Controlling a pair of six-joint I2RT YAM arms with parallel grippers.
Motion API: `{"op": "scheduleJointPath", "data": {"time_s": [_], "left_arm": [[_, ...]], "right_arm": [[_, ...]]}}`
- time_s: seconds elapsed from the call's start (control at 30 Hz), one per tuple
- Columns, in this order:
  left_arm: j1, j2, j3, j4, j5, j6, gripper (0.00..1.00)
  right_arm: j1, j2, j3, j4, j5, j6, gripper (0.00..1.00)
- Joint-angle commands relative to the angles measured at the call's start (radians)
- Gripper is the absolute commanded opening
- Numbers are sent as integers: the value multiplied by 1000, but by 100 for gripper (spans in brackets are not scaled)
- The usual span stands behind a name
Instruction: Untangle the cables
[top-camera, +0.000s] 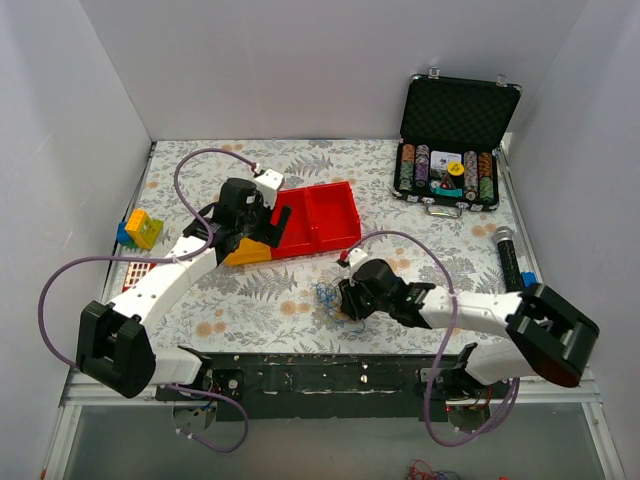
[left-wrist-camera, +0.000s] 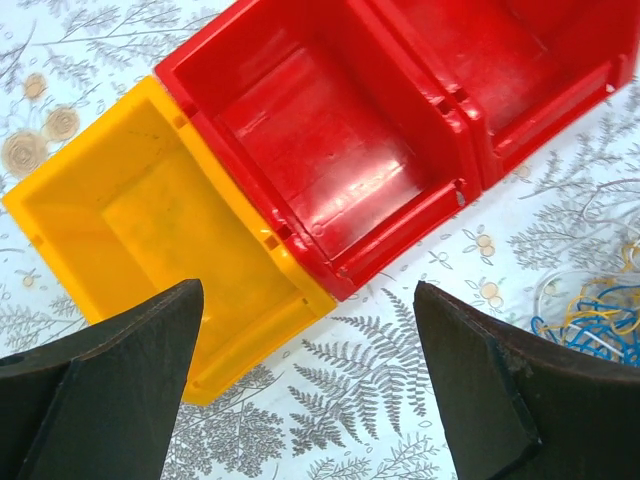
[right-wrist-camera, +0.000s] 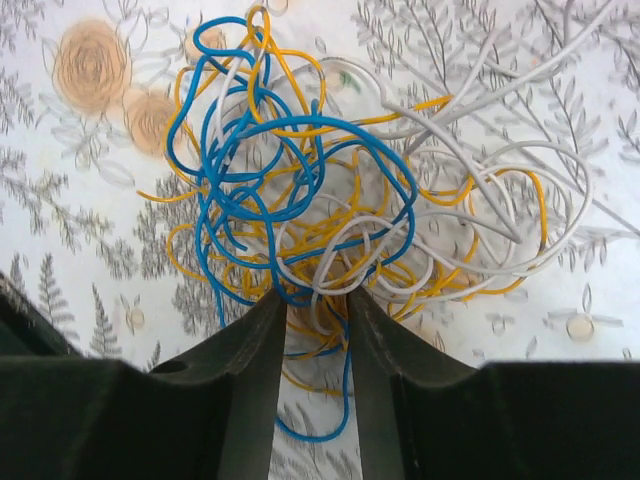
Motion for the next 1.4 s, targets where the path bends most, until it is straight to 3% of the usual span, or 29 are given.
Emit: {"op": "scheduleJointPath", "data": {"time_s": [0.0, 0.13, 0.27, 0.4, 0.5, 0.87, 1.13, 1.37], "left_arm": [[-41, -38, -11, -9, 82, 49, 87], [-114, -11, -2, -10, 90, 31, 88], [-188, 40, 30, -13, 87, -1, 89], [-248, 101, 90, -27, 113, -32, 90], [-274, 181, 145, -53, 163, -72, 89], [-317, 402, 287, -50, 337, -207, 77], [-375, 437, 310, -33, 311, -320, 74], [-383, 503, 313, -27, 260, -313, 69]], "right_arm": [[11, -165, -70, -91, -9, 9, 45], [8, -348, -50, -134, 27, -23, 68], [3, -489, -13, -166, 64, -34, 75], [-2, -616, -14, -220, 202, 38, 72], [-3, -682, -47, -290, 309, 124, 64], [-2, -748, -137, -345, 319, 196, 60], [-3, -762, -156, -345, 319, 189, 60], [-2, -774, -151, -364, 331, 187, 59]]}}
